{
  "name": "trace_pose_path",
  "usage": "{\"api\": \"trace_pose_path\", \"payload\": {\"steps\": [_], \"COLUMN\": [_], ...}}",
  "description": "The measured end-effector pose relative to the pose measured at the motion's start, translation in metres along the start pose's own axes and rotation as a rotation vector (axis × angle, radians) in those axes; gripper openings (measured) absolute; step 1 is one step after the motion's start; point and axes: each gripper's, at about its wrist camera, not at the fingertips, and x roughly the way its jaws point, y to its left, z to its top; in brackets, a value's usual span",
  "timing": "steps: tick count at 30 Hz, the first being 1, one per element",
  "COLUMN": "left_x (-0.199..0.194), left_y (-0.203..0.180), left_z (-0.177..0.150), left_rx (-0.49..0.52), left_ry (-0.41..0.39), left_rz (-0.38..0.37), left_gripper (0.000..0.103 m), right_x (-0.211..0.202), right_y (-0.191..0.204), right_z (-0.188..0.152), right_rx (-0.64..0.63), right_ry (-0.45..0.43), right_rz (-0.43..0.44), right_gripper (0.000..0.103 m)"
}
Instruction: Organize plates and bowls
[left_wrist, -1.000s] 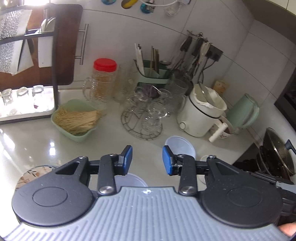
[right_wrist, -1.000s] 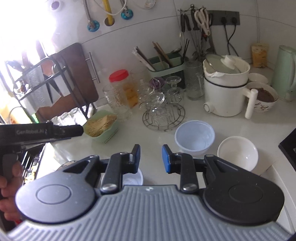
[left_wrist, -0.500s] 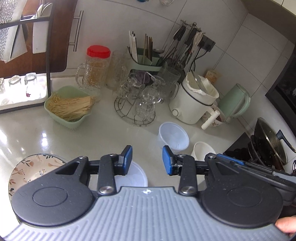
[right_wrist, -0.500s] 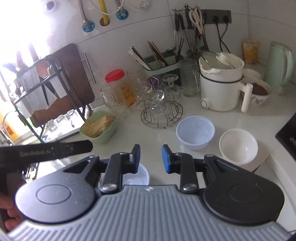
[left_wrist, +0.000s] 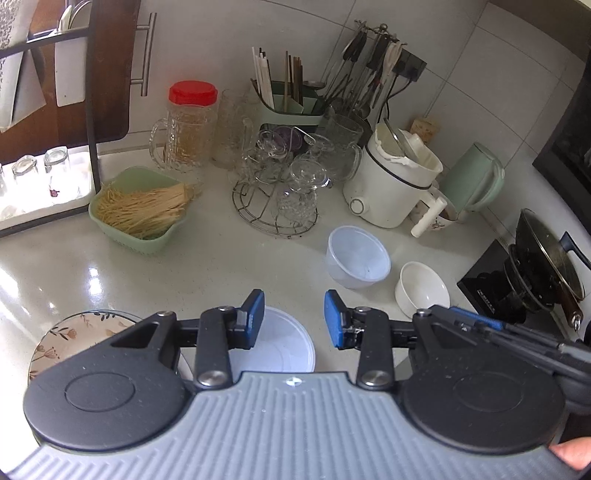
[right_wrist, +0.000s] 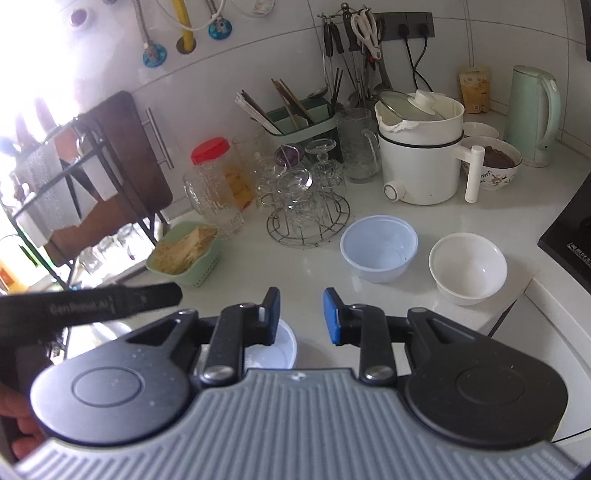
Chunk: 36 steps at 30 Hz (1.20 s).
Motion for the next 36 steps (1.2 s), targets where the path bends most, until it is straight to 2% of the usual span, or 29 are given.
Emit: {"api": "trace_pose_path", "payload": {"steps": [6, 12, 17, 22, 25, 27, 34, 36], "left_x": [0.021, 0.063, 0.104, 0.142, 0.158, 0.170, 0.221, 0.234], "left_y": [0.005, 0.000, -0.014, -0.022, -0.034, -0.039, -0.045, -0.048], "left_z": [0.007, 0.022, 0.040, 0.059, 0.068, 0.072, 0.081, 0.082], "left_rx": [-0.030, -0.031, 0.040, 0.032, 0.049, 0.041, 0.018, 0.018], "left_ry": [0.037, 0.076, 0.091, 0.125, 0.133, 0.142, 0.201, 0.212], "left_rz": [-0.010, 0.001, 0.010, -0.004, -0.012, -0.018, -0.048, -0.033], "left_gripper": [0.041, 0.041, 0.041, 0.041, 0.046, 0.050, 0.050, 0.050], "right_x": [0.021, 0.051, 0.072, 0.091, 0.097, 0.105, 0.149, 0.162], "right_y": [-0.011, -0.033, -0.059, -0.082, -0.095, -0.103, -0.126, -0.131], "right_z": [0.002, 0.018, 0.031, 0.044, 0.053, 0.059, 0.076, 0.079], "right_rx": [0.026, 0.022, 0.056, 0.073, 0.085, 0.077, 0.062, 0.066], "right_ry": [0.008, -0.016, -0.050, -0.055, -0.069, -0.061, -0.004, 0.021], "right_rz": [-0.017, 0.000, -0.017, -0.056, -0.084, -0.096, -0.153, -0.153], "right_gripper": [0.030, 0.030, 0.030, 0.030, 0.030, 0.030, 0.030, 0.038]}}
